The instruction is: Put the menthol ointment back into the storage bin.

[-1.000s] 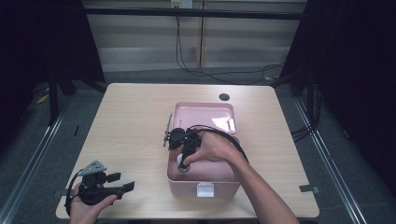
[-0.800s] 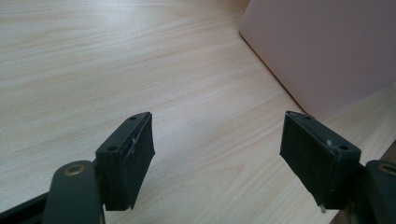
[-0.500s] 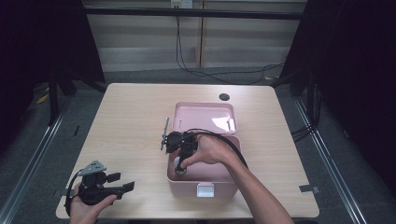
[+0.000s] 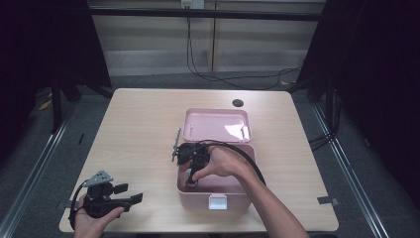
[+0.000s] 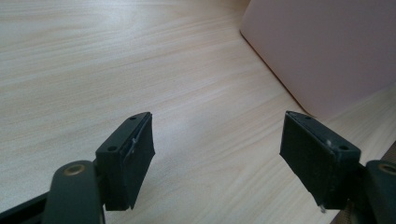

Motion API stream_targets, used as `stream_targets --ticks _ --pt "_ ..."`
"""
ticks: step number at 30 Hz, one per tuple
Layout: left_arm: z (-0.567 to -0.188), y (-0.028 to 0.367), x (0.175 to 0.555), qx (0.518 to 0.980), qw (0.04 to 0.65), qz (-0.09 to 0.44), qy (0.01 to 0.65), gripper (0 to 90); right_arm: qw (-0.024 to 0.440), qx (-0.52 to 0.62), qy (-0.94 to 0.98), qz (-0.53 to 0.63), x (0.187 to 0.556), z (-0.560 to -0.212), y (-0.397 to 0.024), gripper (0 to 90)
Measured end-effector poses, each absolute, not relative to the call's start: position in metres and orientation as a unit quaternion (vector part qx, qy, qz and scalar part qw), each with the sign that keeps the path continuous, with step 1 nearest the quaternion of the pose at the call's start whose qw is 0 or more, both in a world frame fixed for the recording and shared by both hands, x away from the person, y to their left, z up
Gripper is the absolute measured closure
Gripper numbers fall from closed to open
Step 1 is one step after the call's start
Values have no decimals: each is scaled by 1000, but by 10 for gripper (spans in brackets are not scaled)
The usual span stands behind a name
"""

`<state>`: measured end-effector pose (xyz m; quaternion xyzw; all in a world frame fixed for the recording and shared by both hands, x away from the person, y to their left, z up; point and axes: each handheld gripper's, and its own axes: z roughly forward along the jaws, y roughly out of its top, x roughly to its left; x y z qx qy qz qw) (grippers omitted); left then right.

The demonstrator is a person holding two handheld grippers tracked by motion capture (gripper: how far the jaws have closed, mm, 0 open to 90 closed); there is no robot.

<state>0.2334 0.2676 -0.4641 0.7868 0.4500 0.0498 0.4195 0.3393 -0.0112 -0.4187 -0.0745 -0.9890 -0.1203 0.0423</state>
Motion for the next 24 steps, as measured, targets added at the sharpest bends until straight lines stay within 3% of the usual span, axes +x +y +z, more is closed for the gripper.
stream_targets --ticks 24 --pt "-464 267 233 787 419 50 450 258 43 -66 -989 -124 340 -432 -9 511"
